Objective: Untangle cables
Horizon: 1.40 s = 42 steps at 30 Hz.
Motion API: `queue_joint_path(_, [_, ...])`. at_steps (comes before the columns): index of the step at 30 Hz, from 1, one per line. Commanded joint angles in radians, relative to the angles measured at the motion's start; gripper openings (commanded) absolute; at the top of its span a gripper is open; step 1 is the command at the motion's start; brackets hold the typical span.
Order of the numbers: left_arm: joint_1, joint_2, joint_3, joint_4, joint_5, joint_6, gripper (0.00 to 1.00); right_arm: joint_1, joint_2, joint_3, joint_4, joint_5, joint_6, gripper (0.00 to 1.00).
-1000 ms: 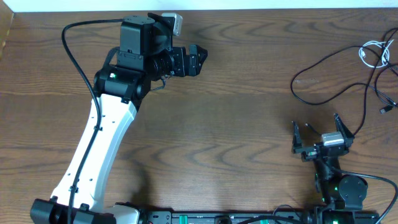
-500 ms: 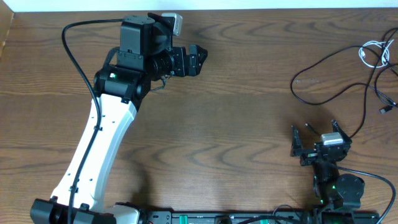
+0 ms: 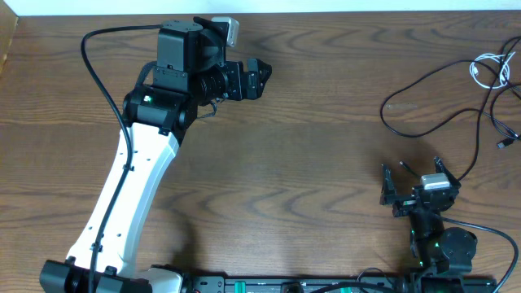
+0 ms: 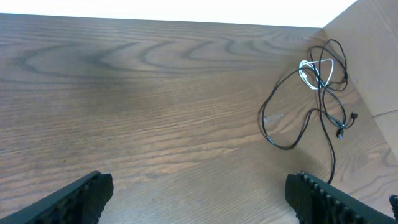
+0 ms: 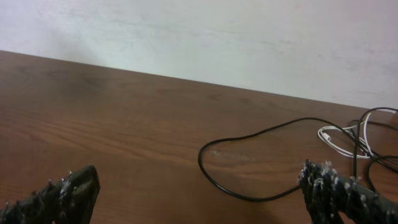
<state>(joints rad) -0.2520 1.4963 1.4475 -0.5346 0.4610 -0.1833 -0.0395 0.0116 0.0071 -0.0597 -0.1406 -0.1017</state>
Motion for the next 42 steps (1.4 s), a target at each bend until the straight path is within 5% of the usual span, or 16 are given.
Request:
queue_joint_path(1, [-0.002, 0.007, -0.003, 0.001, -0.009, 0.005, 0.94, 0.008, -0.006, -0.002, -0.005, 0.01, 0.016, 0.99])
queue_joint_path(7, [0.002, 0.007, -0.003, -0.001, -0.019, 0.012, 0.94, 0.008, -0.006, -0.002, -0.005, 0.01, 0.016, 0.99])
queue_joint_path(19, [0.011, 0.008, -0.005, -0.228, -0.449, 0.029, 0.94, 0.008, -0.006, -0.002, -0.005, 0.01, 0.016, 0.99])
queue_joint_path(26, [0.09, -0.077, -0.074, -0.196, -0.458, 0.107, 0.94, 0.008, -0.006, -0.002, -0.005, 0.01, 0.016, 0.99])
queue_joint_path(35, [0.275, -0.398, -0.418, 0.101, -0.179, 0.375, 0.94, 0.008, -0.006, -0.002, -0.005, 0.01, 0.016, 0.99])
queue_joint_path(42, [0.288, -0.617, -0.698, 0.381, -0.159, 0.479, 0.94, 0.008, -0.006, -0.002, -0.005, 0.01, 0.016, 0.99])
